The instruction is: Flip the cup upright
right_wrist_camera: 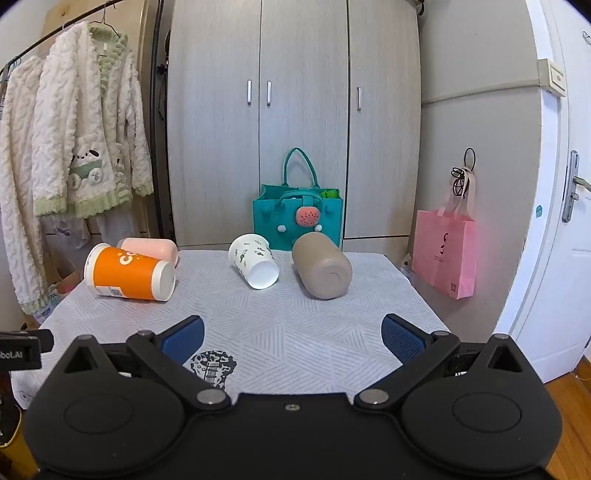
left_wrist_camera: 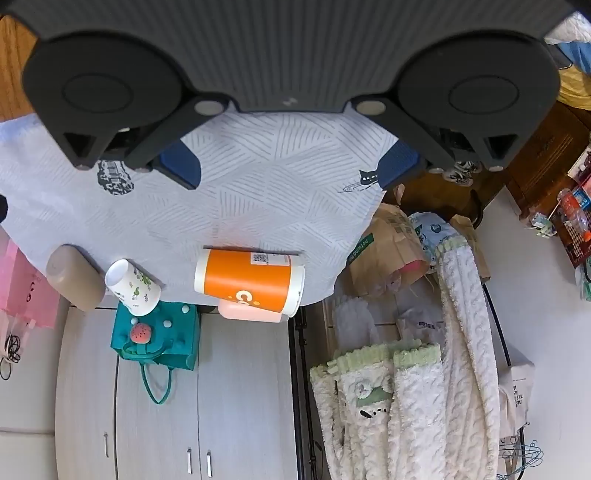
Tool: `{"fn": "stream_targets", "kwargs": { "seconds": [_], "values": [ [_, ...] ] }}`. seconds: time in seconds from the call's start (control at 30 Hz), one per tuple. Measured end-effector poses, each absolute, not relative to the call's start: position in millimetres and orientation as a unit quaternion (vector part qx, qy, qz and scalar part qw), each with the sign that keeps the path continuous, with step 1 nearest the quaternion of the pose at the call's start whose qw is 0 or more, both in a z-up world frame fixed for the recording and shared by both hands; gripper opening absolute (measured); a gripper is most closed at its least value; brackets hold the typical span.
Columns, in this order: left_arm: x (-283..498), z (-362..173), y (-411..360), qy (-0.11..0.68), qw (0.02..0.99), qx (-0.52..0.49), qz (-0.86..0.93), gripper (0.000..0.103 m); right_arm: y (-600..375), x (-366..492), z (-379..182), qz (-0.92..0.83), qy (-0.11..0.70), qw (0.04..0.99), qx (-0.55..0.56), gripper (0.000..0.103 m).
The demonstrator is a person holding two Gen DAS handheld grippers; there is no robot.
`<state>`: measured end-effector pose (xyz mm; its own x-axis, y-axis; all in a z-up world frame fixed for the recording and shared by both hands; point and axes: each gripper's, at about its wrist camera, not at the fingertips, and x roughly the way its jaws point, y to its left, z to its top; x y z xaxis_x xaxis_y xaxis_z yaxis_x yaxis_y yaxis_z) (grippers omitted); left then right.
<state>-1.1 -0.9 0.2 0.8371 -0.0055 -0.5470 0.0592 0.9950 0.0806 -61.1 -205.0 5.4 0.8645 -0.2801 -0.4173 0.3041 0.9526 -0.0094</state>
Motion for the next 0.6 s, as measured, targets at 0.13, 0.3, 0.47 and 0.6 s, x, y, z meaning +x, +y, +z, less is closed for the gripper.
{"fn": "stream_targets", "kwargs": {
  "seconds": [0.13,0.3,0.47,0.6],
  "values": [
    [-2.6,0.8,-0.2,0.289,0.957,0.033,-0.017,0.103,-203.5,-59.8,7.2,-0.153,0.21,0.965,0.03,0.103],
    [-0.1,-3.0,2.7,0.289,0.957,0.03,-0.016,0.103,-208.3,-61.7,0.5,-0.155,0.211,0.965,0.032,0.103],
    [0.6,-1.6,6.3,0.293,0.956,0.031,-0.015,0.103,-207.5,-59.5,1.5,-0.156,0.221,0.962,0.032,0.103],
    [-1.0,1.1,8.4,0.282,0.959,0.017,-0.023,0.103,-208.6,-57.6,1.4,-0.16,0.223,0.961,0.031,0.103]
  ]
}}
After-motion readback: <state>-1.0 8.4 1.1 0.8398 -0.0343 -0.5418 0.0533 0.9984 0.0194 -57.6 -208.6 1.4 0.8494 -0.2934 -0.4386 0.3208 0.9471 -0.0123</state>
